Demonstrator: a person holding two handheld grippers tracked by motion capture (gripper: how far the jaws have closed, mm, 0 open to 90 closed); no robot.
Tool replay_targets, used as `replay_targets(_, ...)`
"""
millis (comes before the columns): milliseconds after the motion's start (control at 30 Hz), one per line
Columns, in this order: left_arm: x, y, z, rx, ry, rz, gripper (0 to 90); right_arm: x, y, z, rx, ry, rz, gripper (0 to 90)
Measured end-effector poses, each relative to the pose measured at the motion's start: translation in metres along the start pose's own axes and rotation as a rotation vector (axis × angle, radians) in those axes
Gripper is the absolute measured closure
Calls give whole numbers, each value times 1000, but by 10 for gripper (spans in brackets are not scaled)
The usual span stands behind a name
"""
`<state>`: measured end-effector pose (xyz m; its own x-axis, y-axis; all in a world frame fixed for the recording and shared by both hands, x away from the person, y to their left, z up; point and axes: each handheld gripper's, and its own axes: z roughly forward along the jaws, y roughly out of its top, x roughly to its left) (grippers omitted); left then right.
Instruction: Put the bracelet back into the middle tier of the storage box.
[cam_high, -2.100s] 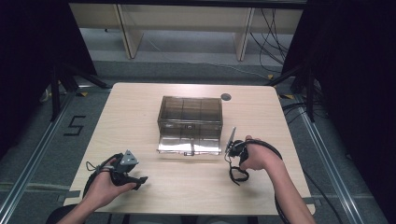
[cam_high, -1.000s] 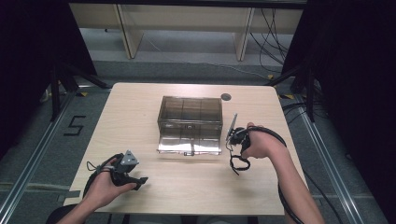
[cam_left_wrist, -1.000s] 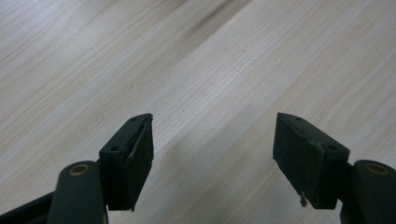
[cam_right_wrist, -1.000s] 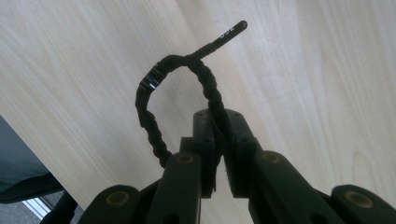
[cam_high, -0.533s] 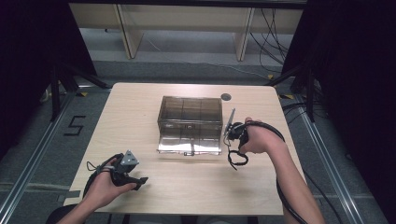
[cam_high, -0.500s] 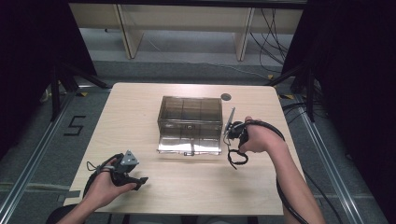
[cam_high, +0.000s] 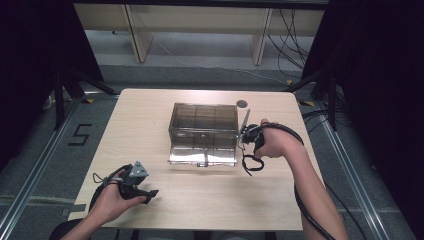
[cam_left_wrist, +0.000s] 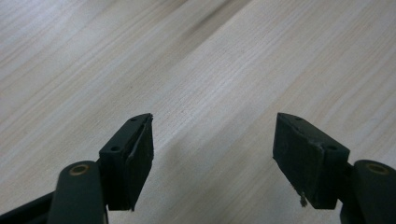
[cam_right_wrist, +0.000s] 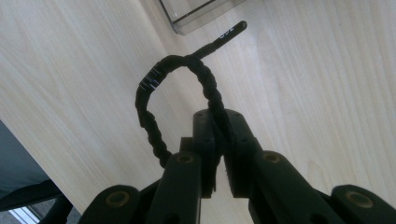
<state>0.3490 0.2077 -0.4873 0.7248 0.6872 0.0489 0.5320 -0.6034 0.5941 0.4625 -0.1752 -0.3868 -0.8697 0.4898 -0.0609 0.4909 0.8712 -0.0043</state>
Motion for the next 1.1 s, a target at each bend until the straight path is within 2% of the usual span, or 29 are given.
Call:
replay_targets(100, 0, 0, 0, -2, -2, -2, 290, -2, 2, -1, -5, -1, -15, 847)
replay_targets(167, -1, 0, 1, -11, -1, -12, 290, -1, 4, -3, -3, -4, -1, 846)
replay_targets(200, -1, 0, 1, -11, -1, -12, 290, -3, 5, -2, -5, 4, -15, 846)
replay_targets(233, 0, 0, 0, 0, 0, 0, 290, -3, 5, -3, -10, 0, -7, 846)
replay_targets(467, 0, 0, 1, -7, 6, -7, 290, -6, 10, -7, -15, 3, -21, 847)
replay_targets(500, 1, 0, 0, -2, 12, 7, 290, -6, 10, -7, -18, 1, -20, 847)
replay_targets(567, 1, 0, 0, -4, 13, 11, 290, -7, 13, -9, -19, -12, -20, 847)
replay_targets(600, 0, 0, 0, 1, 0, 0, 290, -8, 13, -9, -24, -7, -19, 847)
replay_targets(700, -1, 0, 1, -12, -1, -15, 290, -7, 16, -10, -23, -8, -15, 847)
replay_targets(733, 0, 0, 0, -7, 0, -5, 290, -7, 17, -10, -25, -3, -2, 847)
replay_targets(767, -1, 0, 1, -11, -2, -11, 290, -8, 18, -11, -23, -10, -20, 847)
replay_targets(800, -1, 0, 0, -11, -2, -11, 290, -7, 19, -12, -28, -11, -7, 847)
replay_targets(867, -1, 0, 0, -9, -1, -13, 290, -8, 20, -13, -27, -12, -22, 847)
replay_targets(933, -1, 0, 0, -7, -2, -14, 290, -8, 22, -13, -33, -13, -9, 847)
replay_targets(1100, -1, 0, 0, -9, -2, -13, 290, -9, 25, -14, -33, -15, -13, 848)
